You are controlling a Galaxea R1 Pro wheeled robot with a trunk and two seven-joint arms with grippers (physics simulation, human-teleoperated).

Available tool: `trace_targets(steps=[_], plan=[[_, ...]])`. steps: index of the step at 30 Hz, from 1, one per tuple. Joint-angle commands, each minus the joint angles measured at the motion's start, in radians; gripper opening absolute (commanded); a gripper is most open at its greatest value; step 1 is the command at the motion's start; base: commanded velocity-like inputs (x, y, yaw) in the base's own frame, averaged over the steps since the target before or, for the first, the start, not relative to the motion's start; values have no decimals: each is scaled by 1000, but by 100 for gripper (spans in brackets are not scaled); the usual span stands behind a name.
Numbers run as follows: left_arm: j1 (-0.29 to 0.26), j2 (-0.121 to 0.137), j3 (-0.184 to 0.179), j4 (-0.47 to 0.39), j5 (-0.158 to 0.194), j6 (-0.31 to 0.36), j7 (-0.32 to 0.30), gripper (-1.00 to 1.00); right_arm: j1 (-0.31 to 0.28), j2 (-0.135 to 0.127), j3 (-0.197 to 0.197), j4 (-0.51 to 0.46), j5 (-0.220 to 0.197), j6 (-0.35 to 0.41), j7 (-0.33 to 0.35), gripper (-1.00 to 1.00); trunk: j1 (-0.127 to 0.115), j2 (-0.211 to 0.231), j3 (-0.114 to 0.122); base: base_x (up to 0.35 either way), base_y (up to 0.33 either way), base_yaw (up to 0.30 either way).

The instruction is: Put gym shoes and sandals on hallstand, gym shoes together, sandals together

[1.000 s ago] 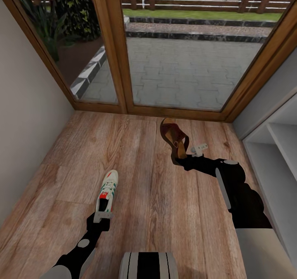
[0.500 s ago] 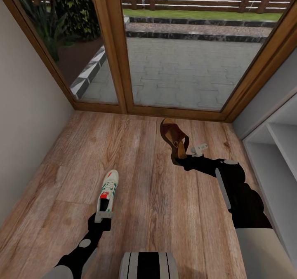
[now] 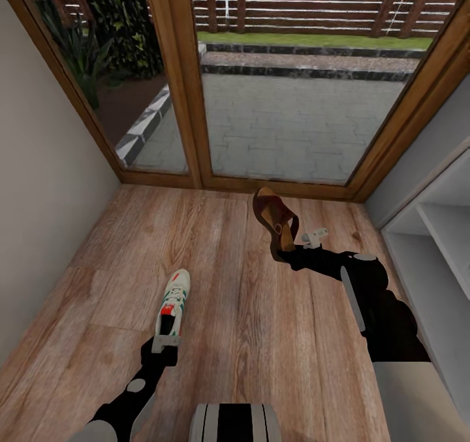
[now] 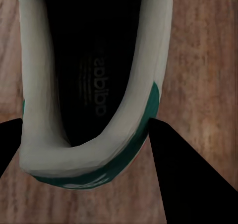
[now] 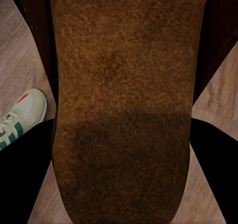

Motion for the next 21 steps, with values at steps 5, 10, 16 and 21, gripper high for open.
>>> trace_targets(steps=[5, 10, 16, 21], plan=[[-1, 0, 2, 1, -11, -2, 5, -100, 0, 0, 0, -1, 13, 2, 9, -100, -2, 1, 19, 0, 0, 0], [-1, 0, 2, 0, -11, -2, 5, -100, 0, 0, 1, -2, 12, 2, 10, -100, -5, 2, 38, 0, 0, 0], [-1, 4, 1, -8, -12, -1, 5, -100, 0, -3, 2, -2, 13, 1, 10, -100, -7, 4, 61, 0, 0, 0], [0, 16, 0, -3, -18, 4, 5, -100, 2, -5, 2, 0, 13, 2, 10, -100, -10, 5, 81, 0, 0, 0]])
